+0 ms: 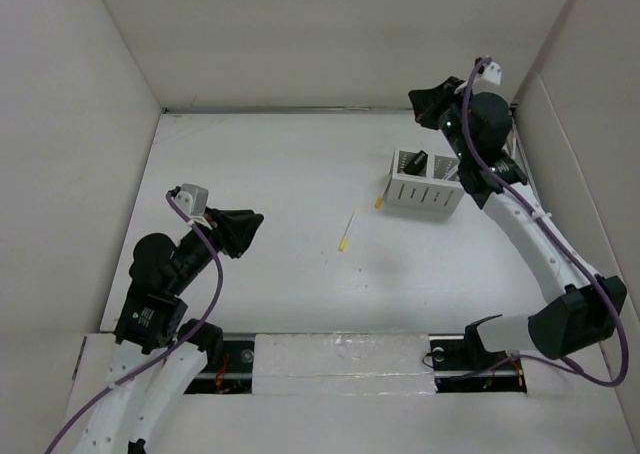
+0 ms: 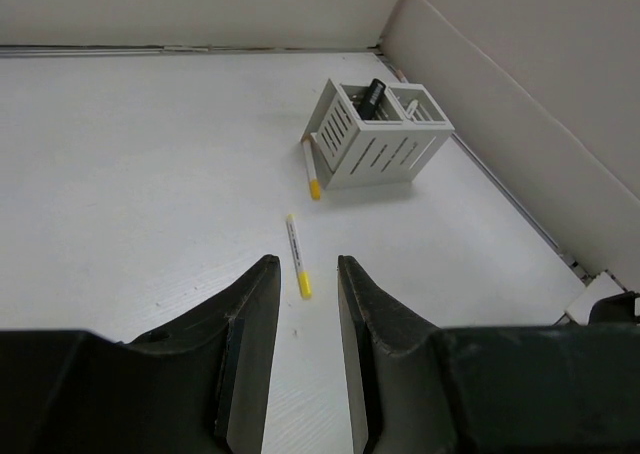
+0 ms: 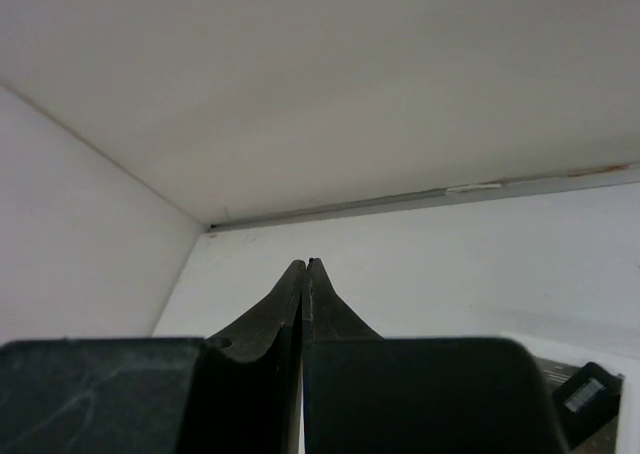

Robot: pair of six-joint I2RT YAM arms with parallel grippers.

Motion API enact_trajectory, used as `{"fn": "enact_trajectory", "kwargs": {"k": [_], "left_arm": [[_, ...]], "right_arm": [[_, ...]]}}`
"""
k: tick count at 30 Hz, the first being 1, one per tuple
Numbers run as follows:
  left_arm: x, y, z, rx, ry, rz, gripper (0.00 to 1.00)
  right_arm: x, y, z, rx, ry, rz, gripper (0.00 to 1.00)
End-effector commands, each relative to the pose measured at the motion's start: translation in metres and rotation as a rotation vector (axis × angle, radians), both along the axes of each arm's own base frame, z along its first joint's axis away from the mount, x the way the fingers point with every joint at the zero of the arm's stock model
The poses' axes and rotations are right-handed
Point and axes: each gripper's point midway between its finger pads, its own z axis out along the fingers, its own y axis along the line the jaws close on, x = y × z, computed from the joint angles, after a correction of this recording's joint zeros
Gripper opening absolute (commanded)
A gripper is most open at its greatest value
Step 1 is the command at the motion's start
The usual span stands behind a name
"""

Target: Organize the desk

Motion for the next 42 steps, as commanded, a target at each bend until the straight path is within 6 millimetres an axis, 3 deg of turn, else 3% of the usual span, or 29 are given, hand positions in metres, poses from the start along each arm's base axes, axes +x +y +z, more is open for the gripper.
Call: {"fn": "enact_trajectory", "kwargs": {"k": [1,2,3,5,6,10,13,15,19,22,25,28,31,39,41,42], "left_arm": [[-0.003,0.005,0.022,-0.030,-0.068,0.025,0.26],[-0.002,0.006,0.021,-0.029,-0.065,0.032,0.26],[-0.002,0.007,0.022,-0.031,-0.066,0.037,0.26],[-0.003,0.007,0.023,-0.034,-0.068,0.037,0.26],[-0.004,0.007,0.024,-0.036,-0.071,0.034,0.26],[-0.008,0.006,0.027,-0.037,-0.083,0.020,0.25],[-0.011,0.006,0.029,-0.044,-0.100,0.014,0.25],[-0.013,0.006,0.031,-0.047,-0.108,0.011,0.25],[-0.018,0.006,0.036,-0.053,-0.127,-0.005,0.25],[-0.022,0.007,0.038,-0.060,-0.141,-0.005,0.26],[-0.025,0.007,0.042,-0.066,-0.157,-0.011,0.26],[-0.026,0.008,0.042,-0.069,-0.160,-0.008,0.26],[-0.024,0.007,0.041,-0.065,-0.158,-0.014,0.26],[-0.024,0.004,0.039,-0.062,-0.149,-0.030,0.26],[-0.025,0.005,0.040,-0.065,-0.153,-0.028,0.26],[-0.025,0.004,0.040,-0.066,-0.156,-0.030,0.26]], "right_arm": [[-0.023,0.033,-0.021,-0.088,0.026,0.034,0.00],[-0.036,0.055,-0.026,-0.093,0.026,0.055,0.00],[-0.041,0.064,-0.034,-0.100,0.042,0.062,0.00],[-0.043,0.081,-0.062,-0.117,0.089,0.087,0.00],[-0.037,0.091,-0.085,-0.143,0.134,0.097,0.01],[-0.007,0.089,-0.149,-0.190,0.301,-0.022,0.08],[-0.011,0.098,-0.189,-0.213,0.403,0.021,0.18],[-0.023,0.101,-0.216,-0.243,0.451,0.024,0.21],[-0.054,0.110,-0.255,-0.266,0.545,0.031,0.41],[-0.080,0.102,-0.288,-0.338,0.623,-0.015,0.50],[-0.103,0.099,-0.321,-0.386,0.686,-0.003,0.51],[-0.119,0.110,-0.346,-0.394,0.730,0.047,0.51],[-0.118,0.117,-0.369,-0.417,0.773,0.061,0.54],[-0.094,0.129,-0.383,-0.423,0.776,0.030,0.54],[-0.093,0.124,-0.388,-0.439,0.782,0.002,0.51],[-0.094,0.122,-0.385,-0.436,0.780,-0.008,0.43]]}}
